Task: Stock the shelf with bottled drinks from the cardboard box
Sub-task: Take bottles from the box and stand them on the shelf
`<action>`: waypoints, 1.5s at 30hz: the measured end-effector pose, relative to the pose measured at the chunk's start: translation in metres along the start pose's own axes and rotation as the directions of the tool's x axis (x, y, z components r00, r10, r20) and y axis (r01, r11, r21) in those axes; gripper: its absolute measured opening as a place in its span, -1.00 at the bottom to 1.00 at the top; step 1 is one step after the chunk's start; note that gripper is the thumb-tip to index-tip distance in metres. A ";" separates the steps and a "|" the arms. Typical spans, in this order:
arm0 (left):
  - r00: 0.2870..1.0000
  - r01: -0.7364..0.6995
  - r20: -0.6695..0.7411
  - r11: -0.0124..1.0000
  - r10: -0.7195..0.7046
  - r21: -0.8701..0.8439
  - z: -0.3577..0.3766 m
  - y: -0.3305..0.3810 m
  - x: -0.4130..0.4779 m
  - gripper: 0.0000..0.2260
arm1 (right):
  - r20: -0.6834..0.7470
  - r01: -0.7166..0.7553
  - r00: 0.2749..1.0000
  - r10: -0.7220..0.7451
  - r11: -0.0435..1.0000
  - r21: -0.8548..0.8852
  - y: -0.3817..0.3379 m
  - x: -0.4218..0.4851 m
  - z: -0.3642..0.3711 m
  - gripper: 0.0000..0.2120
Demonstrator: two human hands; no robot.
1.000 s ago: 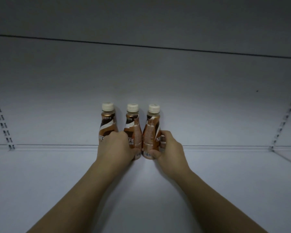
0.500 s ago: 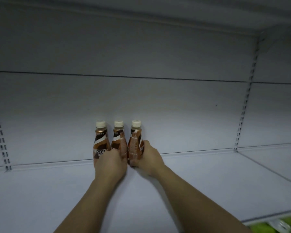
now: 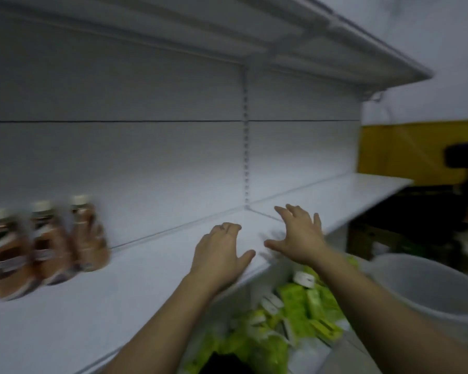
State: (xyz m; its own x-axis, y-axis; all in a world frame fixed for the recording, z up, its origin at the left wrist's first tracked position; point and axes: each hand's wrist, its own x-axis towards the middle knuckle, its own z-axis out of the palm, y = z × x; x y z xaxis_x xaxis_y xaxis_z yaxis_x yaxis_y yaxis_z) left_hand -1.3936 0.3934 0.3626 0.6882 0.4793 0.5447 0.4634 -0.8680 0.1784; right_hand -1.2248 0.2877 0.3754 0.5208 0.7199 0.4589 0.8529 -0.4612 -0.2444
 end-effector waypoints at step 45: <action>0.147 -0.193 0.937 0.938 0.318 -0.288 0.626 0.422 -0.199 -0.20 | 0.682 -0.809 -0.444 0.581 -0.587 -0.026 0.431 -0.449 0.293 -0.64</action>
State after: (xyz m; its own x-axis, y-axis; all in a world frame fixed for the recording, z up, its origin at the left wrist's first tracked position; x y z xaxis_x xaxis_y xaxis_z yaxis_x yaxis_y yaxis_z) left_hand -0.9853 0.0130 -0.1831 0.7716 -0.0841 -0.6305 0.1406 -0.9441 0.2980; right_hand -1.0806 -0.0823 -0.1864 0.2890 -0.2338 -0.9283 -0.9230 -0.3255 -0.2053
